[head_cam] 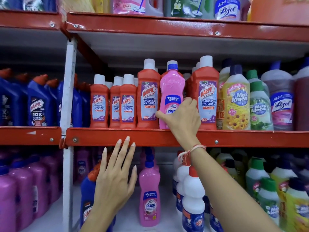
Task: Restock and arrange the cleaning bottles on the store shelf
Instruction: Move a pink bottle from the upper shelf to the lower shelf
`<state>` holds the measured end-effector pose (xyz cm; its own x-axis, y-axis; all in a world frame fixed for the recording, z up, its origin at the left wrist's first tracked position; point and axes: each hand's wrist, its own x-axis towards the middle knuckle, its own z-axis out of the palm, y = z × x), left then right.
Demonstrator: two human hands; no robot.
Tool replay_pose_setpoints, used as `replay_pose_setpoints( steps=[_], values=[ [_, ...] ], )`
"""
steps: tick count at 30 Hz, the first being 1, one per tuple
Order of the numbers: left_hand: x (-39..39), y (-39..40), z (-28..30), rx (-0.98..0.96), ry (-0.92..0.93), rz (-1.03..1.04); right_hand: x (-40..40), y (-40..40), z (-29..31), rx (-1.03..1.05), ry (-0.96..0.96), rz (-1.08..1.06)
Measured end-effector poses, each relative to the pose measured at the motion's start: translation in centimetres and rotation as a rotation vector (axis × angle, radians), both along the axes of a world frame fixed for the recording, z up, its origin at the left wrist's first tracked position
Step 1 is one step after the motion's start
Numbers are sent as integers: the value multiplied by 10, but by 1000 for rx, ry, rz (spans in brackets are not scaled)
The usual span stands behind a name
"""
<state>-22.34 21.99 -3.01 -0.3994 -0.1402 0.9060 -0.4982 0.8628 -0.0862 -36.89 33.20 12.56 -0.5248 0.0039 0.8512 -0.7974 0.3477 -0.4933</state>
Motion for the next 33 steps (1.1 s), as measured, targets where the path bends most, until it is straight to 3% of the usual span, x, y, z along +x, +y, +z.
replay_pose_setpoints(
  steps=[13, 24, 33],
  values=[
    [16, -5, -6, 36, -16, 41, 20, 36, 10, -181, 112, 162],
    [27, -2, -48, 78, -31, 26, 41, 47, -118, -107, -53, 363],
    [28, 12, -142, 196, -277, -8, 25, 21, -215, 54, -197, 407]
  ],
)
